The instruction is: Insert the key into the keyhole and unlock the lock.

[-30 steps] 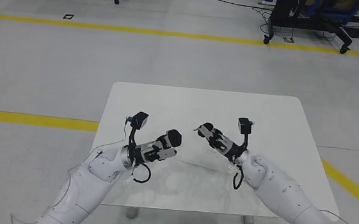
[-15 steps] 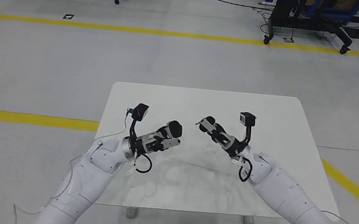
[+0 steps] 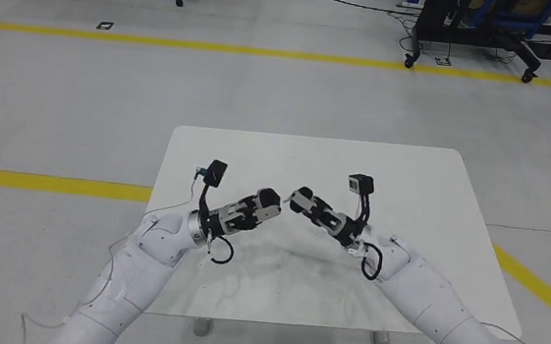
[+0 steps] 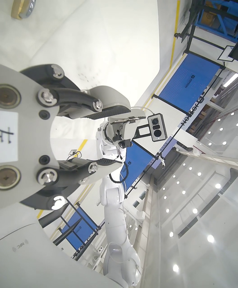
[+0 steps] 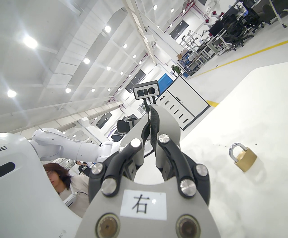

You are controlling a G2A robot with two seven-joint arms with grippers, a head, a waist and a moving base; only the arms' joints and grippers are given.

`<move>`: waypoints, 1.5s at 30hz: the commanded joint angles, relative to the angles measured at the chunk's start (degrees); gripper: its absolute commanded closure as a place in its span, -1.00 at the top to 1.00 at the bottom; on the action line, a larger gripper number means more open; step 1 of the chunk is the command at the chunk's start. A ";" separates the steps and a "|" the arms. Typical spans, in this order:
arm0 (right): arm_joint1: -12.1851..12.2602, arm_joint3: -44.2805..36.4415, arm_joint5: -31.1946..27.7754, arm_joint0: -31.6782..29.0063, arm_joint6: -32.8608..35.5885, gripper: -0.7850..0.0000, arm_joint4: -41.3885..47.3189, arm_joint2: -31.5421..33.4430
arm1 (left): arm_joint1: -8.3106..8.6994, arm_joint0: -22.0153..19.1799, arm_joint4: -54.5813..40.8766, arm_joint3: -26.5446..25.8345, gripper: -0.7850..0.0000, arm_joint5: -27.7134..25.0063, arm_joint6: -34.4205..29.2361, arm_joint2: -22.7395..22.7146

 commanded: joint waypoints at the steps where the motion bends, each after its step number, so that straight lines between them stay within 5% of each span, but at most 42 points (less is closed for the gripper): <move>1: -0.46 0.47 0.00 -0.04 2.18 -1.00 1.19 0.70 | -0.12 -0.30 0.97 0.50 -0.15 0.00 0.64 0.38; 9: -2.82 3.01 0.00 0.20 9.48 -1.00 3.97 2.65 | -0.29 -1.24 0.86 2.17 -0.21 0.00 1.74 1.36; 18: -5.01 5.23 0.00 -0.51 14.25 -1.00 4.69 5.98 | -0.36 -1.86 0.72 3.22 -0.74 0.00 2.43 2.09; 35: -7.99 7.02 0.00 -2.29 20.27 -1.00 3.82 12.00 | -0.80 -3.41 1.03 6.08 -0.70 0.00 3.29 3.71; 45: -9.63 8.21 0.00 -2.50 21.80 -1.00 2.42 13.94 | -1.09 -4.00 0.96 6.83 -1.00 0.00 3.08 4.96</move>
